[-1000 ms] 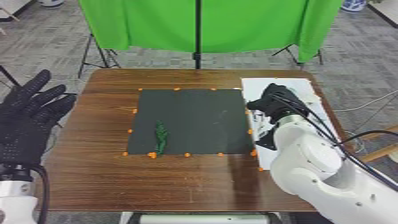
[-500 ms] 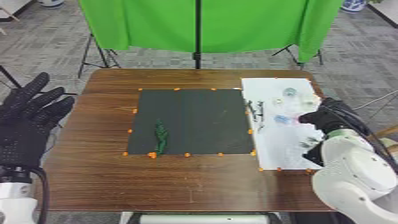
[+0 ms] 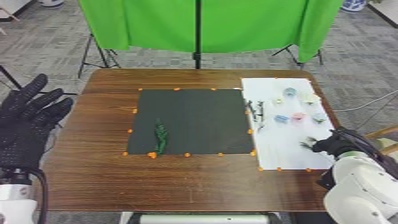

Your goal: Arrange flowers

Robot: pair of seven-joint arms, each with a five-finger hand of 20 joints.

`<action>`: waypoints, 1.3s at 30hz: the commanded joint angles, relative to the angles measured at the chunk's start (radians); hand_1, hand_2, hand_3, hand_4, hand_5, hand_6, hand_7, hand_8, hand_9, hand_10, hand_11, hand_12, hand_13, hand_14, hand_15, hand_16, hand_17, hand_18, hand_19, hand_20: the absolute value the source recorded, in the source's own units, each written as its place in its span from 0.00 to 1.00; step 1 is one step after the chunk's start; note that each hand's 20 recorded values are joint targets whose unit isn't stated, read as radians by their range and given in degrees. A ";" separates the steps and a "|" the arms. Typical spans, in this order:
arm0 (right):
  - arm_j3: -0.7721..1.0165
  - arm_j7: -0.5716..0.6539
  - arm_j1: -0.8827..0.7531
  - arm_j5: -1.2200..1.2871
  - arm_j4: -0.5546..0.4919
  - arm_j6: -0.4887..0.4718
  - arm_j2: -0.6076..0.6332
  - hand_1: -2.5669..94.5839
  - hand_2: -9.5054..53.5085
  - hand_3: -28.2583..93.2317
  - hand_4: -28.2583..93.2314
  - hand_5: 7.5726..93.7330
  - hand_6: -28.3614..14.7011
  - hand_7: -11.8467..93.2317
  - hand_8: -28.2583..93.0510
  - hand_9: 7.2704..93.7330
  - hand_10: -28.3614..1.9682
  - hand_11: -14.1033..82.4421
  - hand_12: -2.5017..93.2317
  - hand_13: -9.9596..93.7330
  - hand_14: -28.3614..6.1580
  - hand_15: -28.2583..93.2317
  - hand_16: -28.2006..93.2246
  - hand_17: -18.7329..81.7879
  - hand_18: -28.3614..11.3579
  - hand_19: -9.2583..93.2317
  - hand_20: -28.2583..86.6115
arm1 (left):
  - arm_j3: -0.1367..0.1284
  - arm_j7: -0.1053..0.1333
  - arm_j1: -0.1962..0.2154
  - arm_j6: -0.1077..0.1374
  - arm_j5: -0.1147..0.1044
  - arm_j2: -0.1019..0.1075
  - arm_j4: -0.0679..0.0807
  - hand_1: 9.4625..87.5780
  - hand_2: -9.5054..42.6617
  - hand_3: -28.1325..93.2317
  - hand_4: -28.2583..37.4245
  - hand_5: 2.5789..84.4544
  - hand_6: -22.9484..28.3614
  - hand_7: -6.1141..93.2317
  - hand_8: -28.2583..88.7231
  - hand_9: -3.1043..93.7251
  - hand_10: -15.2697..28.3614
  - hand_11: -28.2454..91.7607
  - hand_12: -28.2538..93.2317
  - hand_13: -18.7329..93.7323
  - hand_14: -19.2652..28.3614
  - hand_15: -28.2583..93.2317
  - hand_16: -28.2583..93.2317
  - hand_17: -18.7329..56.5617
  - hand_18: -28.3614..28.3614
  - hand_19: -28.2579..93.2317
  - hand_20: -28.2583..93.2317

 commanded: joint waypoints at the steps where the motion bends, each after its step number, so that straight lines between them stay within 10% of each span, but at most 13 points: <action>1: 0.048 0.018 -0.044 0.008 0.011 -0.023 0.006 0.38 0.07 0.80 0.05 0.49 0.36 0.16 0.17 0.74 0.18 0.36 0.18 0.81 0.40 0.80 0.36 0.70 0.16 1.00 0.43 | 0.015 0.012 0.006 0.011 -0.009 0.005 0.007 0.14 0.35 0.87 0.00 0.39 0.62 0.19 0.17 0.34 0.80 0.45 0.32 0.38 0.98 0.65 0.15 0.16 0.92 0.76 0.29; 27: -0.107 0.004 0.047 0.003 0.136 0.059 0.028 0.41 0.07 0.80 0.05 0.51 0.43 0.17 0.17 0.77 0.34 0.40 0.18 0.83 0.48 0.78 0.35 0.72 0.24 1.00 0.43 | 0.041 -0.002 -0.028 -0.004 -0.003 0.014 0.022 0.14 0.35 0.87 0.00 0.39 0.62 0.19 0.17 0.34 0.80 0.45 0.32 0.38 0.97 0.65 0.15 0.16 0.92 0.76 0.29; 39: -0.208 0.008 0.096 -0.073 0.171 0.136 0.052 0.53 0.01 0.81 0.01 0.72 0.56 0.28 0.23 0.87 0.51 0.39 0.20 0.89 0.60 0.72 0.36 0.74 0.32 1.00 0.41 | 0.038 -0.005 -0.018 -0.002 -0.003 0.007 0.017 0.14 0.35 0.87 0.00 0.39 0.62 0.19 0.17 0.34 0.80 0.45 0.32 0.38 0.97 0.65 0.15 0.16 0.92 0.76 0.29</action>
